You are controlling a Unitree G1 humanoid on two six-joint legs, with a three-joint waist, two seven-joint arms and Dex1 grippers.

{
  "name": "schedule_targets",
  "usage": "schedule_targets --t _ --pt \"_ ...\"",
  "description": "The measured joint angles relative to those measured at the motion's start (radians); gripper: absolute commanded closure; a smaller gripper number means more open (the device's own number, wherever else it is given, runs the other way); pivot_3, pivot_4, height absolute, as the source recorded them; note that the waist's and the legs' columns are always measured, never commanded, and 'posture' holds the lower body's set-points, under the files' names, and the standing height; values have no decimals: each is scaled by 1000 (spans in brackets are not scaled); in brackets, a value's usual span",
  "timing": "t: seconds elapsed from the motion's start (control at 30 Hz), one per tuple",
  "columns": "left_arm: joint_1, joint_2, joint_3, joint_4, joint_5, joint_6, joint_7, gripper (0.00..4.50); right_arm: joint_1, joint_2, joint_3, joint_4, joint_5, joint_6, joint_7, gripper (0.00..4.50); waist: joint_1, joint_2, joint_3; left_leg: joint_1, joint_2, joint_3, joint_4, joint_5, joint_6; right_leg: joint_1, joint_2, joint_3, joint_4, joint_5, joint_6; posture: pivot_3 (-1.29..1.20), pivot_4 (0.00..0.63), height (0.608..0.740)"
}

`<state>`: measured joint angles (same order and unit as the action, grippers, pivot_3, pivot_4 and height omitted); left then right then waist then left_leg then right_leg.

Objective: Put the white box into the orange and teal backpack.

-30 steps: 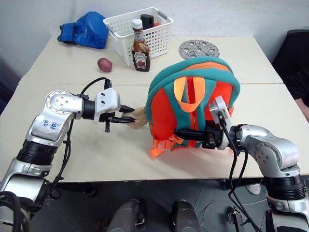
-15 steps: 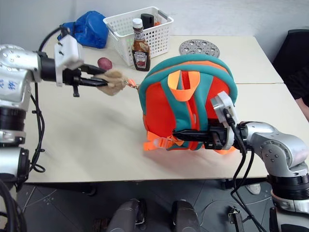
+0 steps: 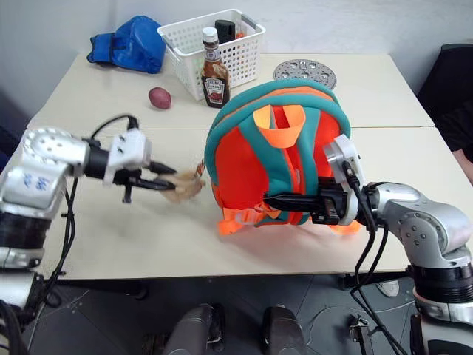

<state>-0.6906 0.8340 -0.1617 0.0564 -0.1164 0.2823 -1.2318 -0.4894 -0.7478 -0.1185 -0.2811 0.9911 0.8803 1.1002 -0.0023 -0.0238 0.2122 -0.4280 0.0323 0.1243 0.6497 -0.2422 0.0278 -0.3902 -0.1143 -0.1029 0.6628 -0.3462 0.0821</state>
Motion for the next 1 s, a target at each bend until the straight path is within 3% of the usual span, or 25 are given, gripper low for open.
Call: schedule_targets --t 0.2,0.33,0.37,0.4,0.73,0.8,1.0 --pt "35 -89 -18 0 66 -31 139 3541 -3 6 0 0 0 0 0 4500 5 0 0 0 -1 -1 0 0 1 1 -1 -1 0 0 0 0 150 740" --pt "54 -134 10 -5 31 23 175 3541 -2 6 24 -3 -56 -30 -10 4500 2 0 0 0 -1 -1 0 0 1 1 -1 -1 0 0 0 0 150 740" --pt "62 -130 25 -7 17 38 173 3541 -1 6 30 -3 -66 -31 -16 3776 2 0 0 0 -1 -1 0 0 1 1 -1 -1 0 0 0 0 150 740" --pt "69 -120 36 -9 3 52 170 3541 1 6 32 -3 -68 -28 -23 3517 1 0 0 0 0 -1 -1 1 0 0 -1 -1 0 0 0 0 150 740" --pt "97 11 192 -5 -99 130 131 508 126 -48 20 -95 -87 -33 -43 87 0 0 0 0 -1 -1 -1 1 0 0 -1 -1 -1 0 0 0 150 740" --pt "157 45 245 -52 -174 190 93 15 186 -111 -28 -85 -105 -41 -31 0 0 0 0 0 -1 -1 -2 0 0 0 -1 -1 -2 0 0 0 150 740" --pt "347 182 469 -240 -399 419 2 15 321 -306 -196 92 -200 -138 118 0 1 0 0 2 0 -1 -2 0 0 3 -1 -1 -3 0 0 0 150 740"
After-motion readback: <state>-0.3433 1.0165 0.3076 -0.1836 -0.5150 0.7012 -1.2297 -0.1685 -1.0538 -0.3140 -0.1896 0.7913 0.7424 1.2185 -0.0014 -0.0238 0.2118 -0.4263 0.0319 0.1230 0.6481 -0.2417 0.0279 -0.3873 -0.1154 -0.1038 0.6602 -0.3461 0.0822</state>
